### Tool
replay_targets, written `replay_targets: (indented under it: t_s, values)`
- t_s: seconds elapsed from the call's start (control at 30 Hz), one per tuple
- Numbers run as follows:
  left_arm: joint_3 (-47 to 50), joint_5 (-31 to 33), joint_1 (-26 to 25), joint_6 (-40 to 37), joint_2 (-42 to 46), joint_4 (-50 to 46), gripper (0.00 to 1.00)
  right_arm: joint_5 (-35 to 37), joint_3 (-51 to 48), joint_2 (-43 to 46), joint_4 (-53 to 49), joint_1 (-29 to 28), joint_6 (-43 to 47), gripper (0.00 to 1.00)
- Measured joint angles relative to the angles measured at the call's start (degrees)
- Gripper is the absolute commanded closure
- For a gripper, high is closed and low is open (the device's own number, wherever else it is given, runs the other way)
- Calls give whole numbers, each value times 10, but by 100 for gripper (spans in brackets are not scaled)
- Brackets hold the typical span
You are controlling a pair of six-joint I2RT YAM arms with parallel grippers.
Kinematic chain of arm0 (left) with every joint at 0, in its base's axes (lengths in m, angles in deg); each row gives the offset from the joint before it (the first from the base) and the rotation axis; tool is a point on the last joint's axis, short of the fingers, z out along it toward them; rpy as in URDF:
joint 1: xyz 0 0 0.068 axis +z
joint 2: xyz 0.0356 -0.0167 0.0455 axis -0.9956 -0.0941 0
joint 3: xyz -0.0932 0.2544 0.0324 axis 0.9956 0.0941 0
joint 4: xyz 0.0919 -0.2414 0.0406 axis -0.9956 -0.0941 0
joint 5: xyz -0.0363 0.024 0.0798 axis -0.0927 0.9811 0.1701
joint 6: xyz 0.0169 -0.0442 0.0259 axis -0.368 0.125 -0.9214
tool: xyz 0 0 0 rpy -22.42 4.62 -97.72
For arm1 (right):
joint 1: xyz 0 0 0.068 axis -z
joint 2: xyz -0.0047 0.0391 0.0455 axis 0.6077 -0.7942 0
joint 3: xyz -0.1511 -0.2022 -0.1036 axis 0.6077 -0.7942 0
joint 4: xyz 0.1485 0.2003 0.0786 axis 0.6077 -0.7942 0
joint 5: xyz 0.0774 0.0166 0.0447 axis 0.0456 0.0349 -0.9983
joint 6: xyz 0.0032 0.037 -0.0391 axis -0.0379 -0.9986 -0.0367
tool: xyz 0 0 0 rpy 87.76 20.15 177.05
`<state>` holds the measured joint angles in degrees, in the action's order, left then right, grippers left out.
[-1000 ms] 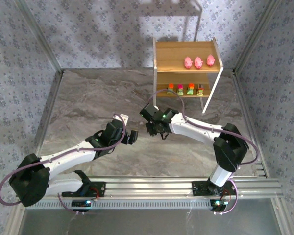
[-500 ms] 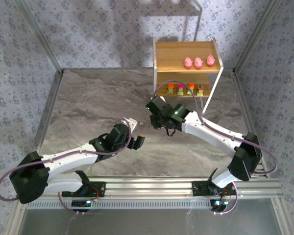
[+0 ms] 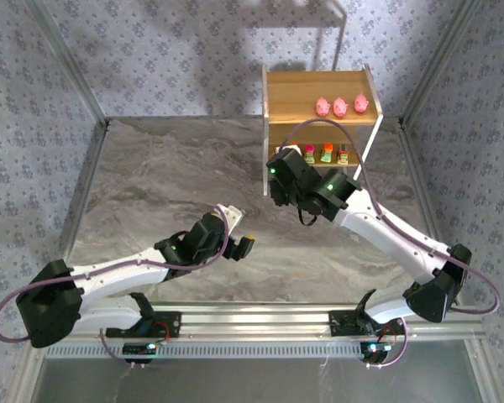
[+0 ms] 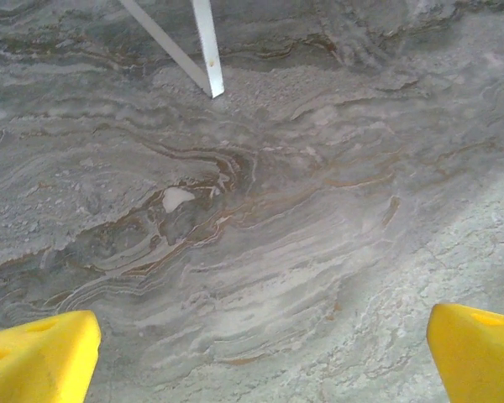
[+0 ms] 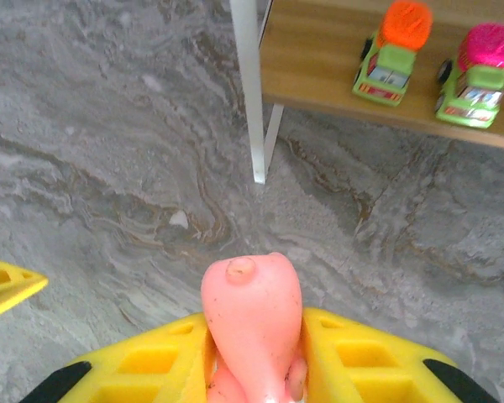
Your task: Place and organize the plastic toys onto the shelf
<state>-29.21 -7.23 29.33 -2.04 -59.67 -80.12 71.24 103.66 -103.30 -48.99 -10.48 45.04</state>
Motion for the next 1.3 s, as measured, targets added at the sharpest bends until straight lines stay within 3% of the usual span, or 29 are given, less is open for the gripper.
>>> replay_targets:
  t_s: [0.8,1.3]
  values:
    - [35,-22,-16,-25,50,52,0,13,142,6,-39,77,43,71]
    - [38,-21,-16,-30,52,58,1,-23,341,-120,-58,139,71,71]
